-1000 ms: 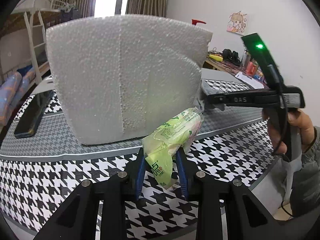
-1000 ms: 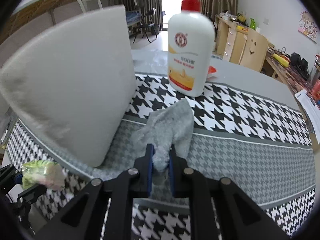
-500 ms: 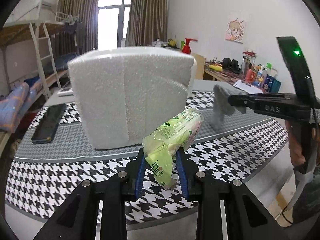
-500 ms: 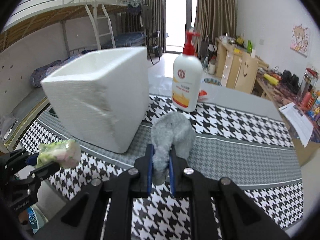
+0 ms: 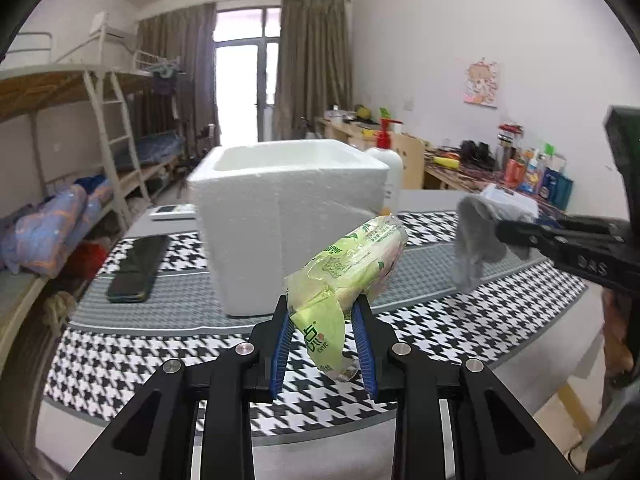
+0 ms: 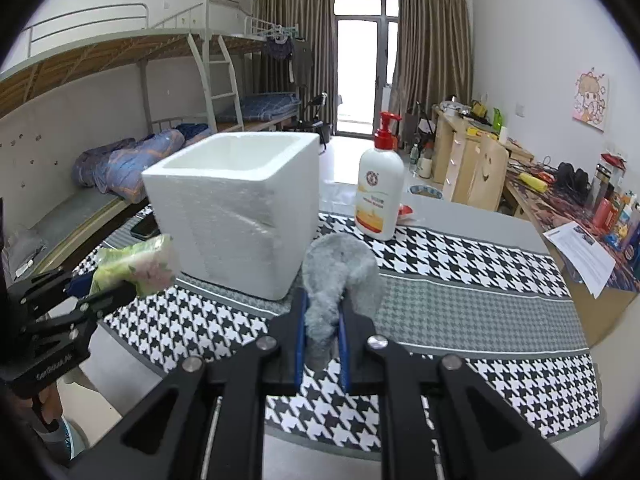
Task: Organize soft objects
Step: 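Lift and carry the cloth and packet with both tools over the foam box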
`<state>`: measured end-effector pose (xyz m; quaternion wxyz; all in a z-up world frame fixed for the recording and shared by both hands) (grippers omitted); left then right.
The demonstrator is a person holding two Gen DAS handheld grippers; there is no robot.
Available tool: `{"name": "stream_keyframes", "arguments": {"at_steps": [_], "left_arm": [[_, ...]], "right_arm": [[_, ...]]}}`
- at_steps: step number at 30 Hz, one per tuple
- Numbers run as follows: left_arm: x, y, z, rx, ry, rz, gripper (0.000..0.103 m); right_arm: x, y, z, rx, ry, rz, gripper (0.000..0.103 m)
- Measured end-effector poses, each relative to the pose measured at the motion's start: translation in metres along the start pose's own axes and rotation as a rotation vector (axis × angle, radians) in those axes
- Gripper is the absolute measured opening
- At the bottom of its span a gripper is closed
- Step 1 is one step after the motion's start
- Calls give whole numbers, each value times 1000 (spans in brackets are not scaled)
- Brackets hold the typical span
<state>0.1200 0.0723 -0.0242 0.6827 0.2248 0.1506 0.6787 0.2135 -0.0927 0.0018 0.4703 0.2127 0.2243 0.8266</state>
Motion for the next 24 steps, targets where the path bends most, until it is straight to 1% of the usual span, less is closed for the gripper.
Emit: {"name": "stream_keyframes", "arguments": {"at_steps": [2,6,13,24], "left_arm": [[4,4,1,-8,15,17,32],[12,13,2,-36,45,27,31],[17,25,9,-65,39,64,31],[31,42,24,-113,42,111,31]], "right_arm": [[4,5,-3,-10,3,8,17],[10,14,-8,-30,-7,23,17],[23,26,-12,-63,9,43,17],[44,33,-2,-101,57,75,17]]}}
Point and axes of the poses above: each gripper's, at about its wrist camera, not at the fingertips, and y roughly against the way its jaws point, x to its left, z to its top, the point moved 2 cm from there along -y, roughly the way its jaws point, and after that the axes turned 9 degrees about -y, right-handed, at the moved point
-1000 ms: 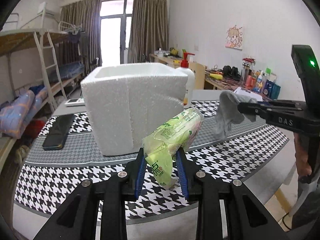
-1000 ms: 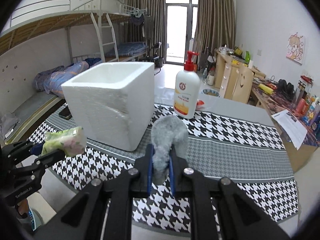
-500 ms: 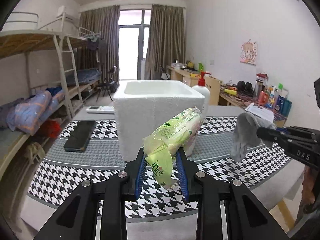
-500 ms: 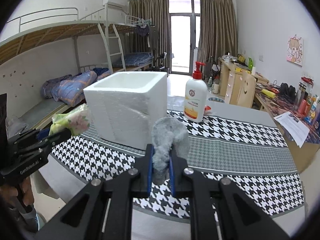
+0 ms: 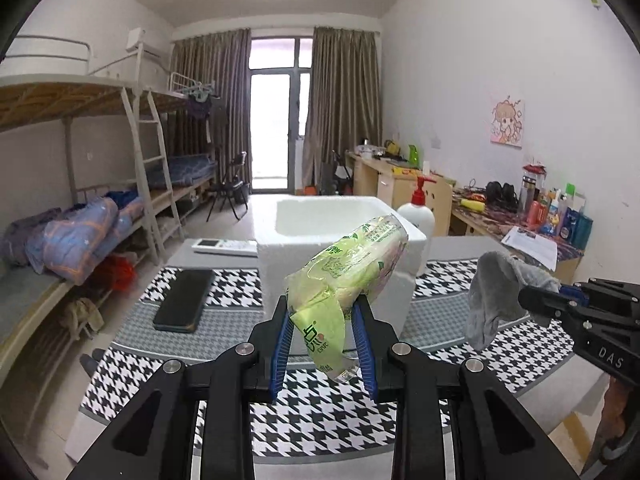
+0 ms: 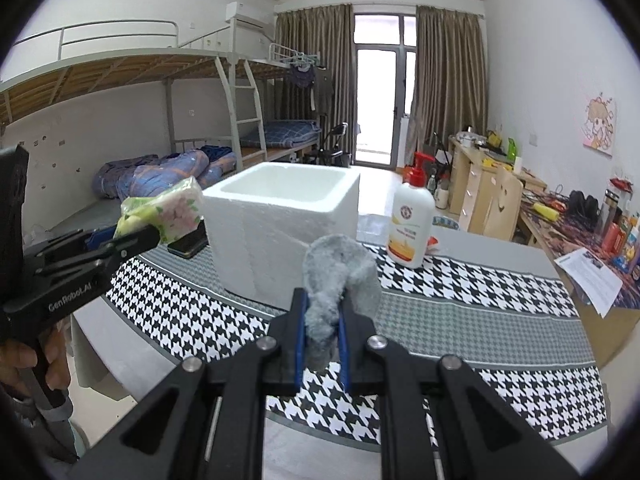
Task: Organize soft objects
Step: 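Lift and carry the cloth and packet with both tools over the foam box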
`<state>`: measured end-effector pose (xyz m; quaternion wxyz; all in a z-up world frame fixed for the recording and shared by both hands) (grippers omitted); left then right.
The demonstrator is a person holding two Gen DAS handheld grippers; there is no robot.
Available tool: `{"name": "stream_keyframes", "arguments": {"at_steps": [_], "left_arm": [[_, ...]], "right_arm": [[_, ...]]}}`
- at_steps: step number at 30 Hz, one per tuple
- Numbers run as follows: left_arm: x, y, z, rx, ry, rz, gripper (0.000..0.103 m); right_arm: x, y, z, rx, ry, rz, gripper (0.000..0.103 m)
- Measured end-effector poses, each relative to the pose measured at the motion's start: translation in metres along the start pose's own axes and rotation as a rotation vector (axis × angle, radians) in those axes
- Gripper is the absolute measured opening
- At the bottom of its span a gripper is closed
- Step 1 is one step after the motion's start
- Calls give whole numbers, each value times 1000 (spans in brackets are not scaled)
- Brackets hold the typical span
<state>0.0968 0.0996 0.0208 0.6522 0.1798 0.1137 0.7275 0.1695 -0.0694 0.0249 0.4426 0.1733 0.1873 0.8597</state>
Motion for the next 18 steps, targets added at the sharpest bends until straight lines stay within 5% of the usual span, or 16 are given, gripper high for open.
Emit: {"name": "stream_keyframes", "arguments": {"at_steps": [18], "left_arm": [[28,-1,5,-2,8,51,31]], "right_arm": [[35,-15,17,-16,58,76,17]]}}
Point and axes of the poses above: each gripper's, at about its wrist camera, not at the fingertips, and y roughly against the way its jaws point, x to its left, z to its top, the point moved 2 cm from there along -y, roughly the way its jaws point, and after that the axes turned 9 degrees about -y, right-handed, at the moved point
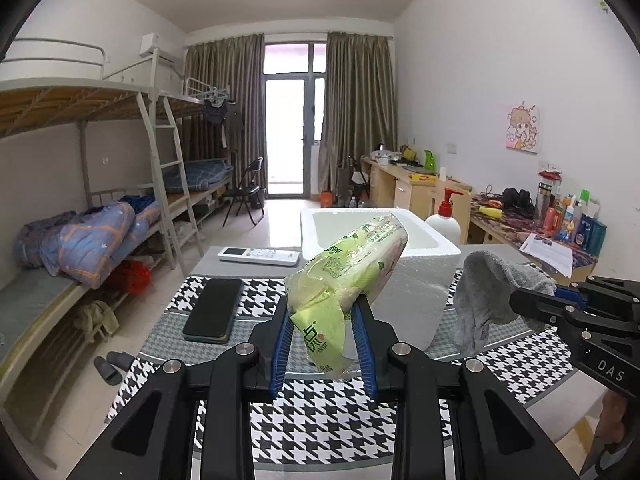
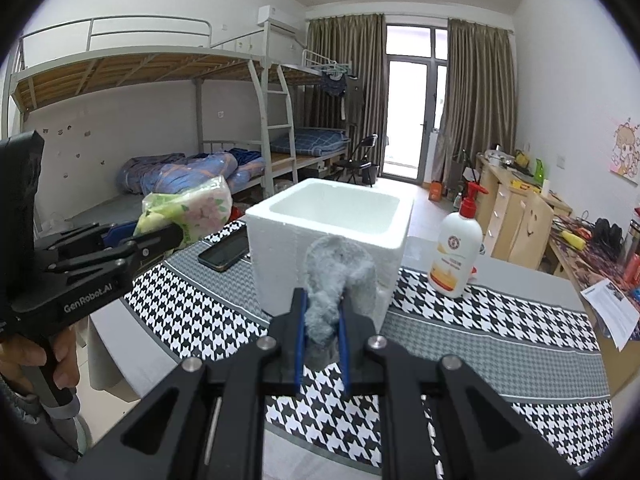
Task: Organize soft objects
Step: 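Lift and carry the cloth and packet with both tools over the foam box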
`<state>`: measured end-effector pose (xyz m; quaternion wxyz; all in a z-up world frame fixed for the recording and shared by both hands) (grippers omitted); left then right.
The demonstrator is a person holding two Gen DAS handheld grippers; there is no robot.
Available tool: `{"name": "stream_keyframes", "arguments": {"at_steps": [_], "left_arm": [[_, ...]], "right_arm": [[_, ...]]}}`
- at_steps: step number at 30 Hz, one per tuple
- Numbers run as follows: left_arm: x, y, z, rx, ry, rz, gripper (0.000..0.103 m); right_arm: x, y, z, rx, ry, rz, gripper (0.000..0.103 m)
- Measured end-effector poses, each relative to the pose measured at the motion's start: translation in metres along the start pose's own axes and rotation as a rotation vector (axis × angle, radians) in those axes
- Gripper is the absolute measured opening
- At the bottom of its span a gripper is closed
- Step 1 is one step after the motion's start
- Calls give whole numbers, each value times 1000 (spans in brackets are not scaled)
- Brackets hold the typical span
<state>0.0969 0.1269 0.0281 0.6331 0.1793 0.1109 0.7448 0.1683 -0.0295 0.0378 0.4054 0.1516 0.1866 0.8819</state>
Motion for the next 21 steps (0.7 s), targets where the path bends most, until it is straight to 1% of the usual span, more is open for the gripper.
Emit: {"name": "stream_keyframes", "arguments": {"at_steps": [9,18,21], "left_arm": [[4,-8,13,-12,-11,-6,31],[7,-12,43,-50,-24,-23,31],[5,-16,54,-66,-42,-14,31]], "right_arm": [[4,-5,14,-17,20,-11,17],[-1,-12,42,-54,24,-13,17],[-3,-16,50,-64,28,-22,17]]}}
Point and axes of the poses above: each gripper's, at about its wrist camera, not at the fingertips, and y roughly against the way its jaws point, x to its left, z to its top, the point moved 2 cm from there along -y, roughly the way its jaws point, and after that the axes turned 9 degrees about -y, right-handed, at the moved point
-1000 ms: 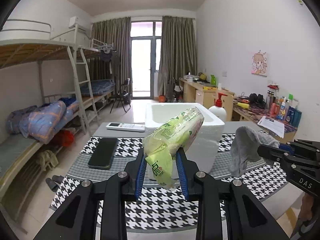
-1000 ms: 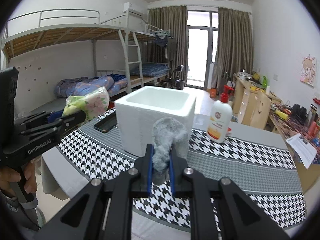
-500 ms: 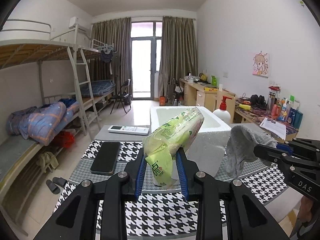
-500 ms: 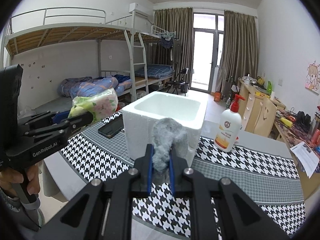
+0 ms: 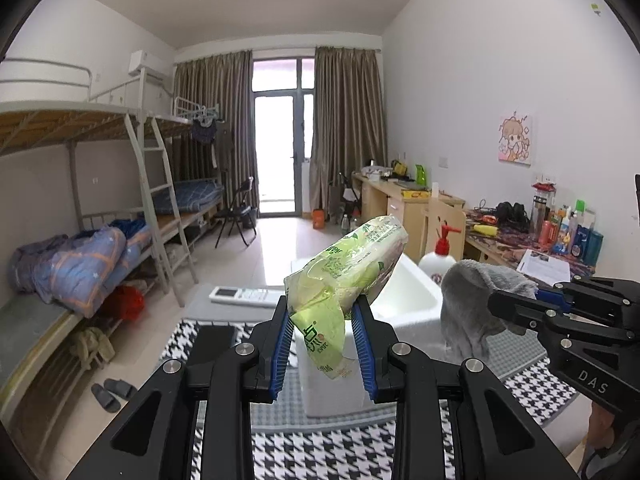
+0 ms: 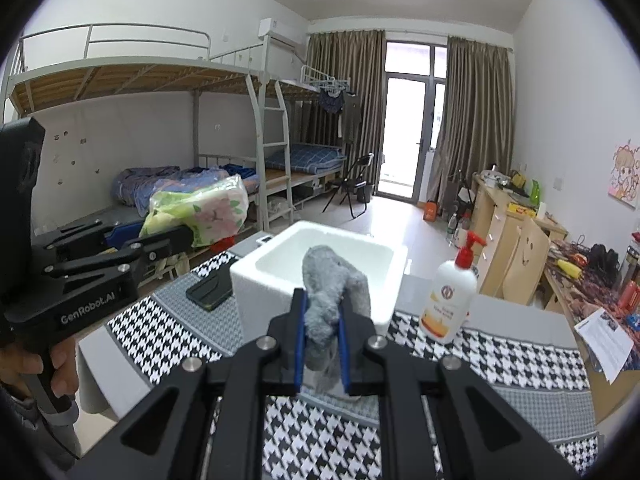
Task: Organize soft objects
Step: 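Lift and carry the cloth and packet with both tools over the foam box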
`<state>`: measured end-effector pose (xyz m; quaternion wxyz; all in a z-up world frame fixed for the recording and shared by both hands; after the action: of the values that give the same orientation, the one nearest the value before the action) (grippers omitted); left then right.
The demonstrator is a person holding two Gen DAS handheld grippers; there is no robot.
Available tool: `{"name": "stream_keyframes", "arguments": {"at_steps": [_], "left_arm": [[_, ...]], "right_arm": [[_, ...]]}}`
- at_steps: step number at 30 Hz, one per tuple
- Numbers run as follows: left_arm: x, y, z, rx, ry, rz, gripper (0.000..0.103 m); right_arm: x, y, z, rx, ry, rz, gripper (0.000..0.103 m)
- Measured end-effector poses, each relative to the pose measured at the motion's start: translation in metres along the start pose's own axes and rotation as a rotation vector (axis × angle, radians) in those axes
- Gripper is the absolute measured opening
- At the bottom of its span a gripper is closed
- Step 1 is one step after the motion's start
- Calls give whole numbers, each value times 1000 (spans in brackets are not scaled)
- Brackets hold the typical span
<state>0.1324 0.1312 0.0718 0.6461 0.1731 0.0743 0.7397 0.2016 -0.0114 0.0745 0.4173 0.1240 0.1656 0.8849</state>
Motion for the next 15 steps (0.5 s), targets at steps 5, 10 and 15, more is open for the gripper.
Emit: {"name": "stream_keyframes", "arguments": {"at_steps": [5,10,15], "left_arm": [[-1,-13,12,-5,-12,-6,31],[0,-26,22,-15,-21,-9,31],[1,-35,31,-26,-26,-8,31]], "right_arm": [[-6,-9,13,-2,-4,-12,17],[-6,-11,29,-24,15,-25,17],[-4,-15,43,-51,36,-39,17]]}}
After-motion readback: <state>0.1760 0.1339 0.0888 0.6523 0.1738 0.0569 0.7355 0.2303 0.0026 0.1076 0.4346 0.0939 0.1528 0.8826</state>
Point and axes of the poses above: each gripper's, at about its wrist camera, not at the fingertips, and y roughly against the way its jaws point, x to its left, z to its top, the point moved 2 cm from there along -y, roughly the way its jaws point, and after that the axes turned 9 degrees about -y, right-handed, at the moved point
